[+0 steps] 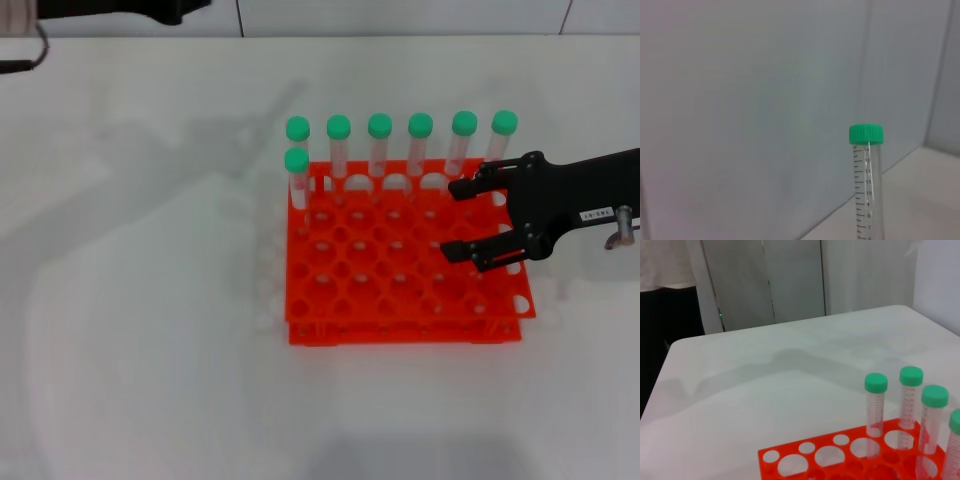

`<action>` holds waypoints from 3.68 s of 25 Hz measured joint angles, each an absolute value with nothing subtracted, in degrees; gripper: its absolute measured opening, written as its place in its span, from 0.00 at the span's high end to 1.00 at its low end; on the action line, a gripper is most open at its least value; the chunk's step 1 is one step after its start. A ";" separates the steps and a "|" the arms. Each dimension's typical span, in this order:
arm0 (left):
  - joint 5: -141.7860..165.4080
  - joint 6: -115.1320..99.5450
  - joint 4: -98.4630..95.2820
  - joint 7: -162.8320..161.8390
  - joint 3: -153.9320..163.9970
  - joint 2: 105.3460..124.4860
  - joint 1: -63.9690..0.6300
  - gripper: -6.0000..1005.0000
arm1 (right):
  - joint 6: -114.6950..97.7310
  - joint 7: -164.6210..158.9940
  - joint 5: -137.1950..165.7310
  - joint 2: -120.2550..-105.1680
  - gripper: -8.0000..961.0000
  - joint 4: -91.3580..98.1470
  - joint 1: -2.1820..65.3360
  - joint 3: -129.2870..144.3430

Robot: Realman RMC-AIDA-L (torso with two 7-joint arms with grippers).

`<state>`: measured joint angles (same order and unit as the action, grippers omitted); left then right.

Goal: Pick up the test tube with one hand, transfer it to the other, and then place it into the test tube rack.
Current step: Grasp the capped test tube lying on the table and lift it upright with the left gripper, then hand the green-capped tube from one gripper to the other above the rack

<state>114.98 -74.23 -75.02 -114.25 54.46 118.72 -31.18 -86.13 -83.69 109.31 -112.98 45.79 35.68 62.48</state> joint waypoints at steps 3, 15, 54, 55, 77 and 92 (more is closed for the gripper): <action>111.94 -74.89 -69.83 -111.02 54.58 118.31 -33.14 0.80 | -86.08 -83.69 109.31 -113.02 0.20 45.82 35.89 62.48; 109.35 -81.84 -39.40 -96.72 54.77 113.09 -49.39 0.81 | -85.38 -83.59 109.15 -113.26 0.21 45.96 37.28 62.48; 117.22 -80.66 -36.77 -86.64 54.69 117.47 -47.45 0.80 | -91.95 -94.43 109.10 -110.99 0.22 47.45 36.78 48.61; 117.18 -80.66 -36.76 -86.47 54.67 117.53 -47.44 0.80 | -91.75 -94.36 109.05 -111.53 0.22 47.43 36.66 47.77; 114.95 -82.17 -36.65 -83.49 54.47 118.11 -46.55 0.80 | -88.92 -87.23 96.07 -115.23 0.23 37.97 34.27 46.21; 114.95 -81.38 -36.65 -83.49 54.72 118.30 -46.74 0.80 | -88.13 -78.59 86.60 -116.06 0.23 27.29 34.98 47.47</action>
